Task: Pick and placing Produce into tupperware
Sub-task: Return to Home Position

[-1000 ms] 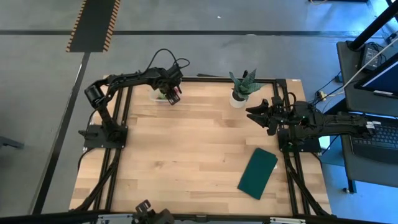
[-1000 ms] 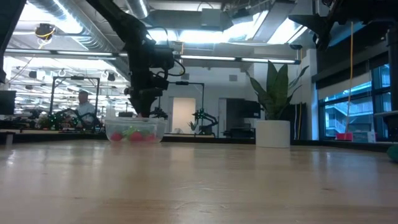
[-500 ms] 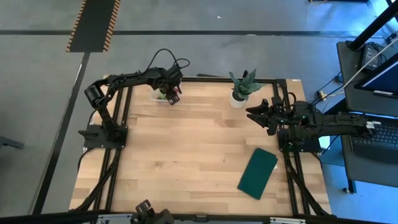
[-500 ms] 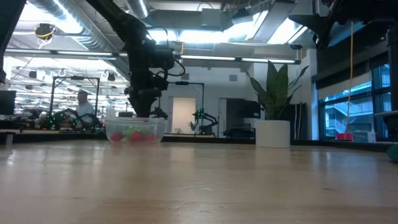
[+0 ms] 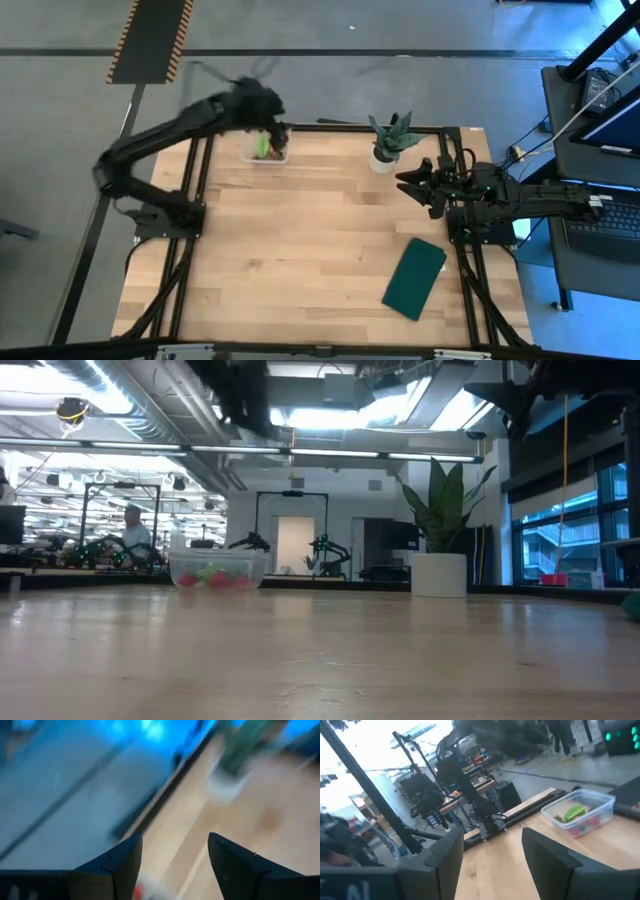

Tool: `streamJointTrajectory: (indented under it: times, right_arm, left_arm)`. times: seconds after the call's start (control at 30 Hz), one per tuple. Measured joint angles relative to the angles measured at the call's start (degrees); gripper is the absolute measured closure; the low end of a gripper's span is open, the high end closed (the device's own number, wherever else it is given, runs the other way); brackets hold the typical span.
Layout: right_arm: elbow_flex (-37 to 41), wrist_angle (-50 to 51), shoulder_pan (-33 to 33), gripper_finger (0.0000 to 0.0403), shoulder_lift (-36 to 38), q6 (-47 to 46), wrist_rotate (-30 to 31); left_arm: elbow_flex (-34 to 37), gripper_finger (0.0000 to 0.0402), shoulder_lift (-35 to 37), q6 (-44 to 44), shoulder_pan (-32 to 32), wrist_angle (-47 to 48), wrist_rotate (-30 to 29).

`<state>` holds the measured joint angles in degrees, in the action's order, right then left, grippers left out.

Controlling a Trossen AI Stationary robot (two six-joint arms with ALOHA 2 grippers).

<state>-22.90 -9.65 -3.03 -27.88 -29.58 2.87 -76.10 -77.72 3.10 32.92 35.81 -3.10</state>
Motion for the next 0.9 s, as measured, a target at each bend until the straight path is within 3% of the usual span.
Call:
streamJointTrajectory:
  times: [0.27, 0.43, 0.67, 0.9]
  right_arm:
    - [0.0, -6.8, -0.8, 0.0199, 0.6, 6.0, 0.1]
    - [0.0, -10.4, -0.8, 0.0199, 2.2, 14.9, 0.0]
    - [-2.6, -4.6, -0.8, 0.0199, 7.2, 22.2, 0.0]
    - [-2.7, 7.9, -0.8, 0.0199, 11.0, 23.8, 0.5]
  left_arm:
    - [-0.3, 0.0179, 21.0, 0.2, -7.0, -6.5, 3.4]
    - [-0.3, 0.0184, 28.9, 0.2, -12.8, -6.3, 6.1]
    - [1.9, 0.0179, 34.2, 0.1, -18.7, -5.9, 3.6]
    - [13.6, 0.0178, 41.7, -1.1, -20.8, -9.3, 0.3]
